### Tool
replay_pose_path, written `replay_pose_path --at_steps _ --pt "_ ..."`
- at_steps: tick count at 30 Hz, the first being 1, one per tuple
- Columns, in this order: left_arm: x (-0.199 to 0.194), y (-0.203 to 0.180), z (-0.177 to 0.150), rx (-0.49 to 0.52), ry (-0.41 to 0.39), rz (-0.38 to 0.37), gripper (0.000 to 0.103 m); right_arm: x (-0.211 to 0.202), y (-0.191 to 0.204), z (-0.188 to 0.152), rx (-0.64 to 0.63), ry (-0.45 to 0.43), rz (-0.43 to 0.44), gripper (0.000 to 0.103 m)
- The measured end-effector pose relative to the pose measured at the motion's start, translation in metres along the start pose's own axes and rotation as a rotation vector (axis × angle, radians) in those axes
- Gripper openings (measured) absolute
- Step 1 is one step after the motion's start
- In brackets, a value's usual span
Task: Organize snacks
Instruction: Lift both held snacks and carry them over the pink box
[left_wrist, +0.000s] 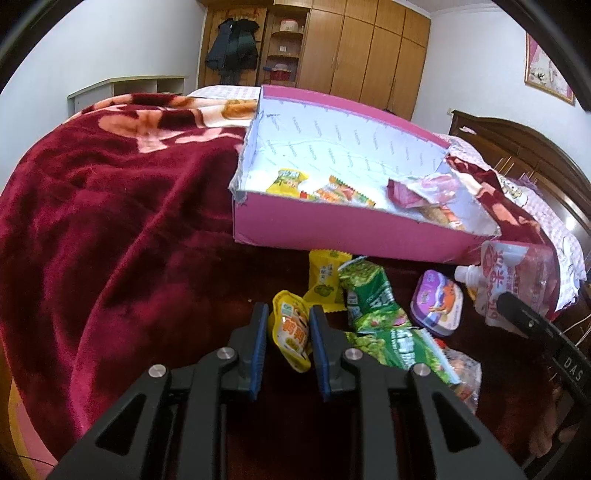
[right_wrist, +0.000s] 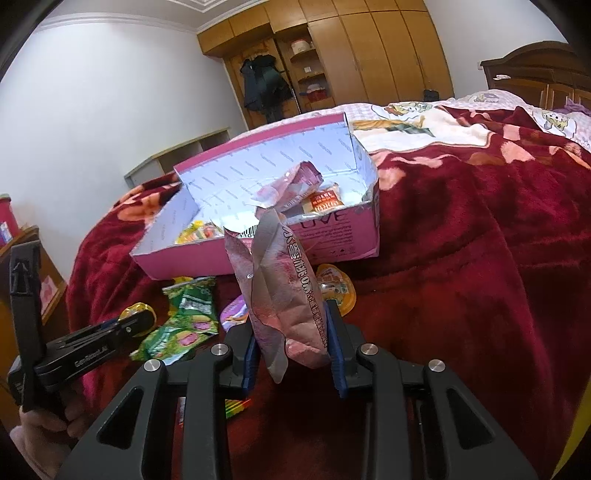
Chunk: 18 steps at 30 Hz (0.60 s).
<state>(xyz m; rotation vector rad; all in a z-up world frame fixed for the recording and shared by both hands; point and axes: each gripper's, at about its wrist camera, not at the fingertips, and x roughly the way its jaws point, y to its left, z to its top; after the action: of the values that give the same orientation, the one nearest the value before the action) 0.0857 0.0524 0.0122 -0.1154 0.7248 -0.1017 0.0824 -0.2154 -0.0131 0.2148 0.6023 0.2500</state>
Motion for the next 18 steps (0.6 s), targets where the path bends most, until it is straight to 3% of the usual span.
replay_pose_path --at_steps 18 --pt "-0.041 -0.015 0.017 0.018 -0.110 -0.038 0.023 -0.030 0.012 0.021 -0.041 -0.088 0.008 0.032"
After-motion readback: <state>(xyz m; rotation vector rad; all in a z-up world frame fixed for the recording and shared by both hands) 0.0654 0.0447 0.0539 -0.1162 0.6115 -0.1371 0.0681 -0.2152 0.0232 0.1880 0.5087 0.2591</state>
